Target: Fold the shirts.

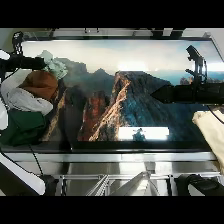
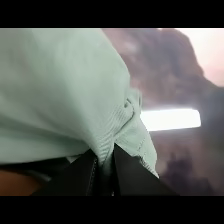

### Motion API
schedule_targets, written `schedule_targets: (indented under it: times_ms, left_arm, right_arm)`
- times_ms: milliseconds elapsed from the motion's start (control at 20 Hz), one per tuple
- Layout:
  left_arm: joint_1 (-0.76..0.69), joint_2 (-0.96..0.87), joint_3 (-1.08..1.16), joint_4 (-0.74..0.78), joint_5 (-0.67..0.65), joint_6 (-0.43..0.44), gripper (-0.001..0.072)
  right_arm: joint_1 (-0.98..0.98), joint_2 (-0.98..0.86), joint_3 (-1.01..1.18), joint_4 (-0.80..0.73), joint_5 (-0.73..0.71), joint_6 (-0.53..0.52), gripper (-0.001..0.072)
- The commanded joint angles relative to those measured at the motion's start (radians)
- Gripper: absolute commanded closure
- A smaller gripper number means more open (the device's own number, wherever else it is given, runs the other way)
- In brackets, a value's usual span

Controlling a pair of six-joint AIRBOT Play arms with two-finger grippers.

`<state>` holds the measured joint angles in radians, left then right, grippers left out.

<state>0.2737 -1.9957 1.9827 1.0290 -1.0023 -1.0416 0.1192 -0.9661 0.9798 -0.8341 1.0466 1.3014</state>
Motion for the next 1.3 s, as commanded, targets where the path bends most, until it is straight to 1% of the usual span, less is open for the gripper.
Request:
schedule_targets:
  times_ms: [0,50,150,300,400,500,700,800,850,900,950,1000,1050,1100,1150,1200,1250]
  left_arm:
    - [-0.002,0.071,-0.040,-0.013,-0.181,0.010,0.0680]
    - [-0.011,0.084,-0.040,-0.033,-0.234,0.044,0.0681]
    - [-0.035,0.116,-0.040,-0.130,-0.294,0.072,0.0681]
    - [-0.070,0.216,-0.040,-0.423,-0.317,0.134,0.0682]
    - [-0.106,0.304,-0.040,-0.579,-0.341,0.144,0.0682]
    - [-0.160,0.377,-0.040,-0.644,-0.406,0.131,0.0682]
    - [-0.329,0.448,-0.040,-0.648,-0.596,-0.015,0.0681]
    - [-0.424,0.461,-0.040,-0.643,-0.637,-0.055,0.0682]
    - [-0.462,0.462,-0.040,-0.633,-0.655,-0.080,0.0682]
    - [-0.497,0.461,-0.040,-0.625,-0.680,-0.101,0.0681]
    - [-0.526,0.457,-0.041,-0.595,-0.700,-0.126,0.0681]
    - [-0.549,0.453,-0.042,-0.539,-0.705,-0.154,0.0679]
    - [-0.566,0.449,-0.042,-0.459,-0.707,-0.174,0.0665]
    - [-0.576,0.449,-0.042,-0.374,-0.705,-0.201,0.0439]
    - [-0.576,0.450,-0.042,-0.297,-0.698,-0.229,0.0244]
    - [-0.566,0.450,-0.042,-0.247,-0.693,-0.246,0.0039]
    - [-0.547,0.450,-0.042,-0.204,-0.696,-0.281,-0.0010]
  right_arm:
    - [0.001,-0.001,0.000,0.000,0.000,0.000,0.0683]
    - [0.001,-0.001,0.000,0.000,0.000,0.000,0.0683]
    - [0.001,-0.001,0.000,0.000,0.000,0.000,0.0683]
    - [0.001,-0.002,0.000,0.000,-0.014,0.000,0.0683]
    - [0.001,-0.004,0.000,0.001,-0.019,0.000,0.0682]
    - [0.001,-0.006,0.000,0.019,-0.021,0.000,0.0682]
    - [-0.001,-0.006,0.000,-0.018,-0.017,0.005,0.0682]
    - [-0.007,-0.006,0.000,-0.053,-0.003,0.114,0.0683]
    - [-0.017,-0.006,0.000,-0.063,0.019,0.141,0.0683]
    - [-0.034,-0.006,0.000,-0.068,0.050,0.143,0.0683]
    - [-0.057,-0.006,0.000,-0.072,0.084,0.142,0.0682]
    - [-0.082,-0.006,0.000,-0.071,0.126,0.134,0.0681]
    - [-0.105,-0.006,0.000,-0.072,0.165,0.134,0.0663]
    - [-0.129,-0.006,0.000,-0.071,0.202,0.123,0.0474]
    - [-0.150,-0.006,0.000,-0.071,0.229,0.111,0.0265]
    - [-0.170,-0.006,0.000,-0.072,0.249,0.106,0.0227]
    - [-0.185,-0.006,0.000,-0.072,0.257,0.082,0.0227]
